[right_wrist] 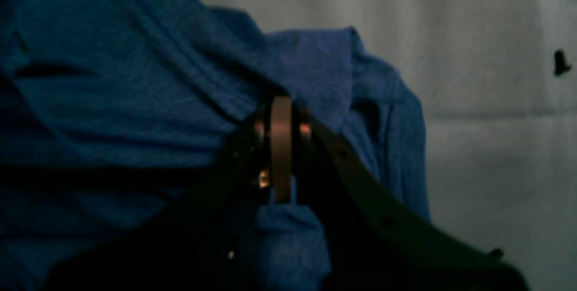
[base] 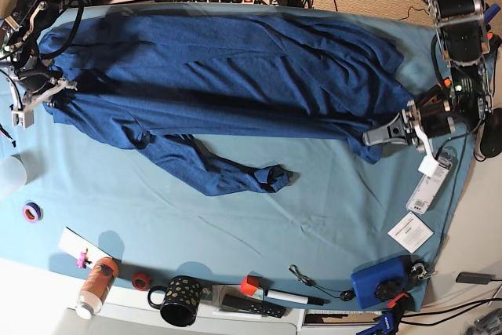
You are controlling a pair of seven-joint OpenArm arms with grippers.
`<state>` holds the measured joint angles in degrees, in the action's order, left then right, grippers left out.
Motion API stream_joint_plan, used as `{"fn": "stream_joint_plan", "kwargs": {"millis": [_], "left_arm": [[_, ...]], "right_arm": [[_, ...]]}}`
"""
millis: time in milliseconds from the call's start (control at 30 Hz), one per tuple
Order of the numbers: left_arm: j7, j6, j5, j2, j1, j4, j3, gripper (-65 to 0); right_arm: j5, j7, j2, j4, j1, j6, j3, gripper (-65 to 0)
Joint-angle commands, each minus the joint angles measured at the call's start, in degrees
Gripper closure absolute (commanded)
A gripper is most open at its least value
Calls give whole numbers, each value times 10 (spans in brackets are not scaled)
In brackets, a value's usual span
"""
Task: Layout the t-shirt on the table in an organized manner, then fold the t-shirt properly
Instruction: 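Pull the shirt edge with both grippers away from each other, stretching it, then release the shirt with the left gripper and lift it away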
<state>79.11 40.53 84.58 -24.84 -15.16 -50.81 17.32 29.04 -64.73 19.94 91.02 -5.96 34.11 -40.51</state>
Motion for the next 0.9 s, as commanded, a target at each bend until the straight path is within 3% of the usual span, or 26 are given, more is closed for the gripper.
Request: {"fn": "stream_joint_plan", "kwargs": {"millis": [0,333,867], "left_arm": [[9,-5,4,-9,2,-20,1,0],[9,-5,4,-9,67,-138,1,0],[9,-5,4,-9,67,-140,1,0]], "right_arm": [[6,9,11,9,2,-3,-4,0],[5,2,-5,7,-3,-3,-4,0],[-6,13,-12,7,-18,-3,-4,0]]}}
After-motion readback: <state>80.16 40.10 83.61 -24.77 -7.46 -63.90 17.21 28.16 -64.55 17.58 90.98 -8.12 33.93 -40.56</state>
